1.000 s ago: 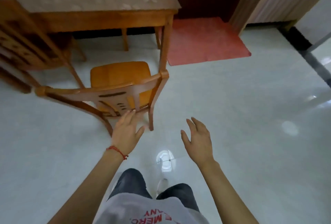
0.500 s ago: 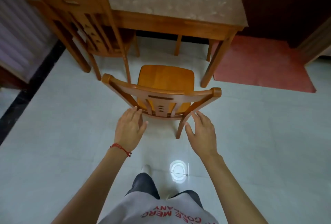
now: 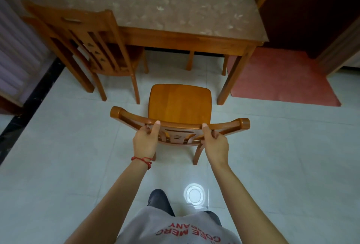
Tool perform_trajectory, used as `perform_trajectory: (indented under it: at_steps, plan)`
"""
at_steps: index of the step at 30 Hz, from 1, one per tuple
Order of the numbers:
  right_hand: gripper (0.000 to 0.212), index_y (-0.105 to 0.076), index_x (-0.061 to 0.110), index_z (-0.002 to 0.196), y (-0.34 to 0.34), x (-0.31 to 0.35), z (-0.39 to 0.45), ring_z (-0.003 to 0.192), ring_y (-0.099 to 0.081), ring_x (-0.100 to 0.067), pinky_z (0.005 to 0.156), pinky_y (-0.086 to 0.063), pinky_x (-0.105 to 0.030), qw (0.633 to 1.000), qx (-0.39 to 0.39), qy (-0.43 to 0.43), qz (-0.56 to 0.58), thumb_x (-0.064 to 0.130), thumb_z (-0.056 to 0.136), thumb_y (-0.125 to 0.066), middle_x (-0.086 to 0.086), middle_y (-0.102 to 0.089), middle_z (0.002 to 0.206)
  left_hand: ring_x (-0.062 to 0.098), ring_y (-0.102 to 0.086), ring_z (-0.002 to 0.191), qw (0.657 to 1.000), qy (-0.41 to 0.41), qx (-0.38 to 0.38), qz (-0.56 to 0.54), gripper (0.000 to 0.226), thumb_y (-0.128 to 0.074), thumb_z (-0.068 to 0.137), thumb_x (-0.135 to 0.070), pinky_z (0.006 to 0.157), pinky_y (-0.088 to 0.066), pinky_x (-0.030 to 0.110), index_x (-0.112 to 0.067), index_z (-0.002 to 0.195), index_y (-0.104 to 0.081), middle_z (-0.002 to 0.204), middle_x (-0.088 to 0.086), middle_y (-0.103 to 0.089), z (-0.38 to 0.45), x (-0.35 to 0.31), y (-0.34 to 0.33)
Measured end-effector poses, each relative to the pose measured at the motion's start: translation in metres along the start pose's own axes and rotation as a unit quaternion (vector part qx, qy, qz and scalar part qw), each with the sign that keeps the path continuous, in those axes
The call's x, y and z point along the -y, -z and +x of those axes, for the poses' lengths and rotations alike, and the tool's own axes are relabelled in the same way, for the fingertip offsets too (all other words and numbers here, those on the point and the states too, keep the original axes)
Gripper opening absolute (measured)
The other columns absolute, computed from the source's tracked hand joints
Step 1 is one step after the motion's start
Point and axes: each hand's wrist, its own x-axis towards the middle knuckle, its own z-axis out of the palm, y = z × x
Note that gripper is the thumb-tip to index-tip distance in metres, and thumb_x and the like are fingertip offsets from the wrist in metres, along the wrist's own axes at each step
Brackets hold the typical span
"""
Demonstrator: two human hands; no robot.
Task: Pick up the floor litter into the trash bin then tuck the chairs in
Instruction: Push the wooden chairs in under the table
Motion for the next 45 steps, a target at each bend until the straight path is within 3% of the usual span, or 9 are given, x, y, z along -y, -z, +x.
perform_trajectory:
  at_steps: [4, 9, 22, 27, 32, 35, 39, 45]
  plan:
    - [0.034, -0.065, 0.010, 0.080, -0.006, 0.001, 0.008, 0.077, -0.065, -0.020, 0.061, -0.042, -0.018, 0.999, -0.031, -0.005, 0.000, 0.041, 0.087, -0.055, -0.007, -0.069, 0.078, 0.021, -0.054, 0.070, 0.999, -0.002, -0.032, -0.040, 0.033, -0.061, 0.083, -0.036, 0.071, -0.040, 0.028, -0.004, 0.074, -0.061, 0.070, 0.008, -0.060, 0.009, 0.001, -0.007]
    - [0.023, -0.062, 0.027, 0.064, -0.009, 0.001, 0.015, 0.075, -0.067, -0.016, 0.079, -0.053, -0.033, 0.999, -0.038, -0.012, 0.019, 0.035, 0.085, -0.059, -0.004, -0.070, 0.072, 0.009, -0.053, 0.058, 0.997, -0.009, -0.045, -0.055, 0.027, -0.066, 0.079, -0.032, 0.066, -0.041, 0.023, -0.007, 0.072, -0.064, 0.061, 0.001, -0.059, 0.019, 0.003, -0.010]
    - [0.026, -0.059, 0.029, 0.059, -0.038, 0.035, 0.055, 0.064, -0.061, -0.007, 0.059, -0.040, -0.013, 0.998, -0.059, 0.012, 0.033, 0.037, 0.085, -0.059, 0.004, -0.064, 0.063, 0.006, -0.047, 0.051, 0.995, -0.039, -0.060, -0.076, 0.033, -0.068, 0.078, -0.031, 0.066, -0.038, 0.024, -0.008, 0.058, -0.055, 0.049, -0.005, -0.049, 0.078, -0.019, -0.014]
    - [0.032, -0.058, 0.030, 0.053, -0.051, 0.047, 0.078, 0.066, -0.065, -0.014, 0.070, -0.049, -0.024, 0.996, -0.077, 0.011, 0.041, 0.037, 0.084, -0.060, 0.007, -0.064, 0.058, 0.007, -0.050, 0.054, 0.994, -0.050, -0.057, -0.080, 0.034, -0.067, 0.078, -0.033, 0.059, -0.037, 0.018, -0.008, 0.059, -0.056, 0.052, -0.002, -0.053, 0.107, -0.031, -0.017]
    - [0.027, -0.058, 0.027, 0.059, -0.052, 0.061, 0.108, 0.070, -0.067, -0.020, 0.076, -0.053, -0.033, 0.996, -0.078, 0.007, 0.043, 0.036, 0.084, -0.060, -0.002, -0.066, 0.064, 0.021, -0.063, 0.067, 0.991, -0.052, -0.062, -0.105, 0.034, -0.069, 0.077, -0.033, 0.070, -0.045, 0.025, -0.001, 0.066, -0.063, 0.064, 0.010, -0.065, 0.132, -0.042, -0.033]
    - [0.026, -0.059, 0.026, 0.061, -0.053, 0.068, 0.128, 0.070, -0.068, -0.020, 0.078, -0.055, -0.036, 0.996, -0.078, 0.005, 0.039, 0.037, 0.084, -0.060, -0.006, -0.069, 0.067, 0.024, -0.063, 0.068, 0.989, -0.058, -0.068, -0.114, 0.033, -0.069, 0.077, -0.031, 0.067, -0.046, 0.023, -0.001, 0.065, -0.061, 0.064, 0.010, -0.064, 0.146, -0.051, -0.043]
    - [0.024, -0.060, 0.026, 0.062, -0.055, 0.084, 0.164, 0.071, -0.068, -0.020, 0.079, -0.055, -0.036, 0.996, -0.074, 0.004, 0.040, 0.037, 0.084, -0.061, -0.006, -0.069, 0.069, 0.022, -0.062, 0.067, 0.990, -0.060, -0.070, -0.110, 0.035, -0.068, 0.078, -0.030, 0.057, -0.038, 0.015, 0.003, 0.068, -0.062, 0.064, 0.011, -0.064, 0.174, -0.071, -0.061]
    - [0.024, -0.061, 0.024, 0.063, -0.060, 0.109, 0.221, 0.069, -0.067, -0.017, 0.075, -0.054, -0.030, 0.997, -0.053, 0.015, 0.045, 0.035, 0.084, -0.061, -0.002, -0.068, 0.066, 0.017, -0.054, 0.056, 0.991, -0.060, -0.075, -0.089, 0.039, -0.067, 0.078, -0.030, 0.055, -0.038, 0.018, 0.004, 0.061, -0.059, 0.056, 0.009, -0.059, 0.222, -0.102, -0.083]
